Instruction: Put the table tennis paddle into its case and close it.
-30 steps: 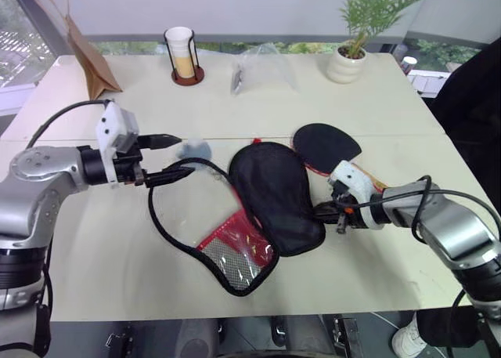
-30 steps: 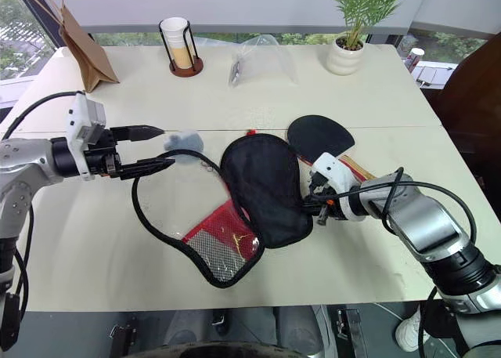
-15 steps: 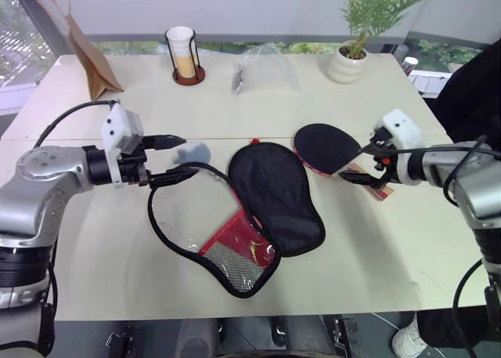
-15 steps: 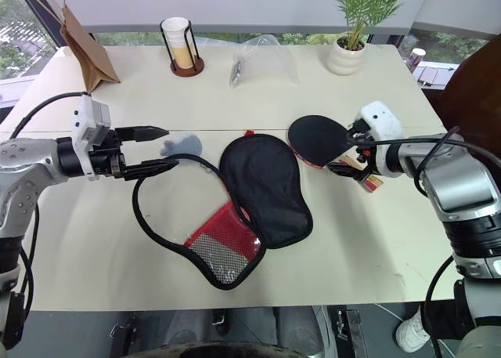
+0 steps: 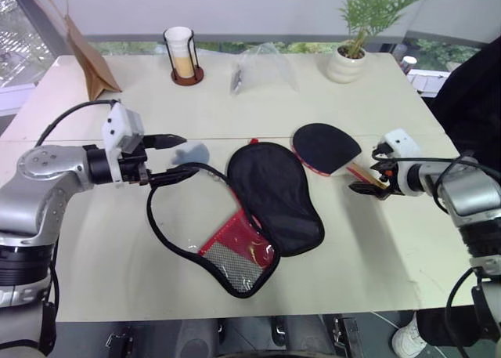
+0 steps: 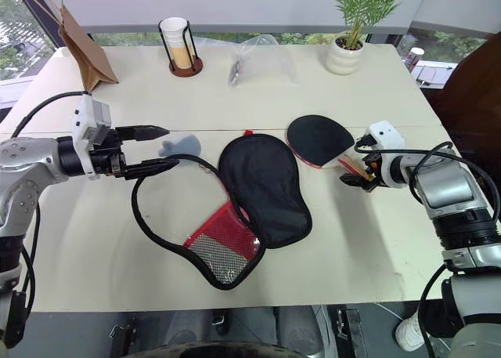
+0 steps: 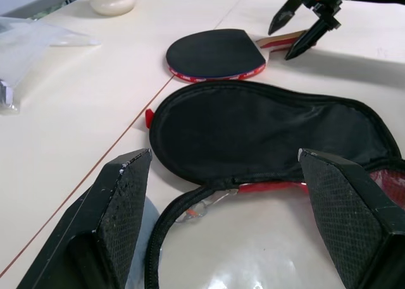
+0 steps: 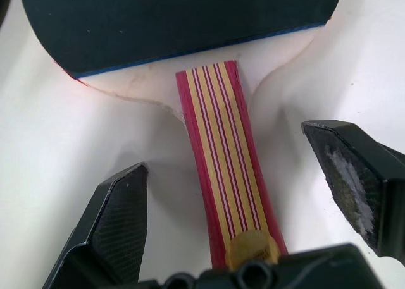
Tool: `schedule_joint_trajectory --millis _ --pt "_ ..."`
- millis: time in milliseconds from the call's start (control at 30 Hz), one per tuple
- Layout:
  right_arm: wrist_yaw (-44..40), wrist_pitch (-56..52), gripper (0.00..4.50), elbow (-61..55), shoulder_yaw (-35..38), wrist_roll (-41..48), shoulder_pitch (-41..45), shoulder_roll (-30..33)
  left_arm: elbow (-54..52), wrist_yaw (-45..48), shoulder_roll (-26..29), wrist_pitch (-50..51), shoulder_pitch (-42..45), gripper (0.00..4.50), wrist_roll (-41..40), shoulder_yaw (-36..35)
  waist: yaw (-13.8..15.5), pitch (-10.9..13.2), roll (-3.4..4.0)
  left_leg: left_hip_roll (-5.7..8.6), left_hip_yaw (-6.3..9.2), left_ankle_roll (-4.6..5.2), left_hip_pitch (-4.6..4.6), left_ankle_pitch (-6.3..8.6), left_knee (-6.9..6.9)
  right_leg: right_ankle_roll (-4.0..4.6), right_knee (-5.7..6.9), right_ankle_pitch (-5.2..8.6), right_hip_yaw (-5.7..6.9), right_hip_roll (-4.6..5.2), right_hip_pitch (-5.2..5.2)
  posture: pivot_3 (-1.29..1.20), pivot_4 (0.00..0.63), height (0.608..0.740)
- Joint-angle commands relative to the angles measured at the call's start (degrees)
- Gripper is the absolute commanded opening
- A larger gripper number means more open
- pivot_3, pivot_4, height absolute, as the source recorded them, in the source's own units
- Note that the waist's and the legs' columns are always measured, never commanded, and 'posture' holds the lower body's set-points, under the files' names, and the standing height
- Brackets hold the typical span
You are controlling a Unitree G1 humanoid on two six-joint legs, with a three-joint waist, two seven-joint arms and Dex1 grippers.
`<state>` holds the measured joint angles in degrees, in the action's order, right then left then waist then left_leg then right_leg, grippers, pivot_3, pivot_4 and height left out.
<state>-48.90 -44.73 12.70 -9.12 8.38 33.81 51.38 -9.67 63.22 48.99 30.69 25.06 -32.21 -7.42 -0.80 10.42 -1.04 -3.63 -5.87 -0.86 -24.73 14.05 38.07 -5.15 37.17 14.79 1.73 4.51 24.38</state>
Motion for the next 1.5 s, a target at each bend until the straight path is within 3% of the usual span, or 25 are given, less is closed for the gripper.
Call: schedule_joint_trajectory --millis 33,167,200,367,500,667,800,867,1133,1500 --pt "-0.11 0.61 3.0 1.96 0.76 -0.99 0.76 -0.48 -1.61 -0.27 0.28 -0.51 0.02 3.85 -0.03 -0.61 0.0 0.0 0.0 0.0 0.0 0.0 0.0 0.0 0.02 0.0 0.0 0.0 0.0 0.0 0.0 0.0 0.15 0.734" --pt "-0.56 0.05 0.99 1.8 1.27 -1.04 1.03 -0.62 -1.73 -0.38 0.33 -0.49 -0.19 3.85 -0.02 -0.73 -0.01 0.0 0.0 0.0 0.0 0.0 0.0 0.0 0.08 0.0 0.0 0.0 -0.01 0.0 -0.03 0.0 0.15 0.734" --pt "-0.6 -0.11 0.79 1.64 1.42 -1.12 1.11 -0.49 -1.84 -0.46 0.29 -0.47 -0.25 3.85 -0.04 -0.74 0.01 0.0 0.0 0.0 0.0 0.0 0.0 0.0 0.08 0.0 0.0 0.0 -0.01 0.0 -0.03 0.0 0.15 0.734" --pt "1.74 -0.14 0.8 -0.05 4.15 -1.26 2.28 -0.28 -1.57 -0.51 -0.1 -0.59 0.01 3.85 0.08 -0.38 0.06 0.0 0.0 0.0 0.0 0.0 0.0 0.0 0.08 0.0 0.01 -0.01 -0.01 0.0 -0.03 0.0 0.15 0.734" --pt "5.52 -7.04 0.8 -7.0 9.49 0.8 3.83 0.11 -0.8 -0.32 -0.84 -0.94 0.75 3.85 0.45 0.35 0.1 0.03 0.05 0.0 -0.01 0.0 0.0 0.0 0.07 -0.01 0.01 -0.01 -0.01 0.01 -0.02 0.0 0.15 0.734" --pt "6.49 -22.78 0.8 -20.67 14.59 6.25 4.83 0.6 0.74 0.32 -1.9 -1.7 2.2 3.85 1.15 1.78 0.0 0.03 0.04 -0.01 0.0 0.0 0.0 0.0 0.04 -0.01 0.03 -0.01 -0.01 0.0 0.01 0.0 0.15 0.734" --pt "10.49 -42.77 0.8 -33.78 18.72 10.24 7.32 -4.09 3.39 1.39 -2.72 -3.06 4.59 3.85 2.26 3.37 -0.01 0.02 0.04 -0.03 0.02 0.0 0.0 0.0 0.03 0.0 0.04 -0.01 -0.01 -0.02 0.02 0.0 0.15 0.734" --pt "13.64 -47.28 0.8 -38.58 19.19 12.49 6.87 -6.04 5.36 2.1 -3.15 -3.93 6.36 3.85 2.96 4.19 0.08 0.02 0.04 -0.03 0.03 0.0 0.0 0.0 0.03 0.01 0.05 -0.01 -0.01 -0.01 0.01 0.0 0.15 0.734" --pt "28.71 -47.77 0.8 -47.94 17.76 33.14 1.77 -7.47 12.39 5.89 -4.96 -7.23 11.82 3.85 5.48 7.05 0.13 0.02 0.03 0.05 0.05 0.02 -0.18 0.01 0.06 0.01 -0.01 -0.01 0.0 0.07 0.07 0.0 0.15 0.734" --pt "62.3 -47.77 0.8 -39.25 13.46 69.63 1.44 -7.68 15.25 8.82 -5.56 -8.13 13.92 3.85 6.7 7.66 0.01 0.01 0.02 0.0 0.07 0.03 -0.18 0.0 0.06 0.0 0.02 -0.01 0.01 0.04 0.09 0.0 0.15 0.734"
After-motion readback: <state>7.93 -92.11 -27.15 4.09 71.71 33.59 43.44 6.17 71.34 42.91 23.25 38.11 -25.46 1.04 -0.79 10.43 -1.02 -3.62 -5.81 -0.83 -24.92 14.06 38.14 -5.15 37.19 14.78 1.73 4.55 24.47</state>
